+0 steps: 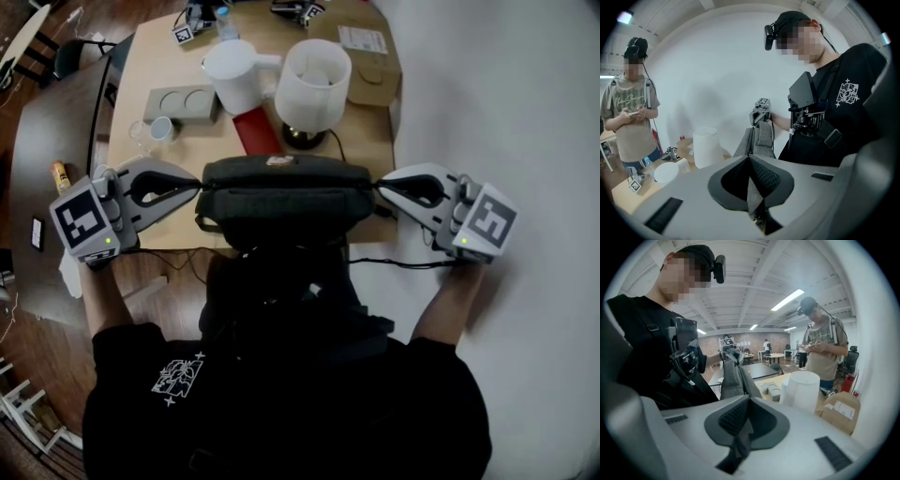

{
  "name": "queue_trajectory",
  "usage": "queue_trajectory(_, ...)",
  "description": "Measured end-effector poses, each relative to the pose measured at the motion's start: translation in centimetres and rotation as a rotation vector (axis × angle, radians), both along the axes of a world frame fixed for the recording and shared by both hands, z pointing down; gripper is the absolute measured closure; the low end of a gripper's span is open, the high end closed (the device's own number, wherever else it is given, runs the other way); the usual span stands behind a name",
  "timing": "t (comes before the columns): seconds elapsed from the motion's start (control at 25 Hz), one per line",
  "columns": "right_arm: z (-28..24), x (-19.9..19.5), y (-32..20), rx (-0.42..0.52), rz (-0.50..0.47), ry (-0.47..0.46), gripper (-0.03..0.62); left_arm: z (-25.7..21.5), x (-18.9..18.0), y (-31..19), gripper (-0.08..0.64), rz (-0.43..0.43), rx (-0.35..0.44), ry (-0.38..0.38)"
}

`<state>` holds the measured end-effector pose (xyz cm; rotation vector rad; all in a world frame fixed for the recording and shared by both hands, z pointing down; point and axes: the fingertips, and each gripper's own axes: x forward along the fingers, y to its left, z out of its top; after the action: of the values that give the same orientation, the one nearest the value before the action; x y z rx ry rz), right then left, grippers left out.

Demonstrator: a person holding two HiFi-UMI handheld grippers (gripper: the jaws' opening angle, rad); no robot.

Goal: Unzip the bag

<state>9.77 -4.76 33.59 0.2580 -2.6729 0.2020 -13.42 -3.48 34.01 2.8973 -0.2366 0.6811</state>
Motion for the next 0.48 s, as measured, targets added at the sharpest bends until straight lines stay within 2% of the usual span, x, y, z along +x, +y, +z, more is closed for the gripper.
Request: queue_trajectory(0.48, 3.9, 3.8, -0.5, -0.056, 0.138, 0.069, 0.578, 1.1, -1.8, -0.4, 0.554, -0.095, 0.027, -0.024)
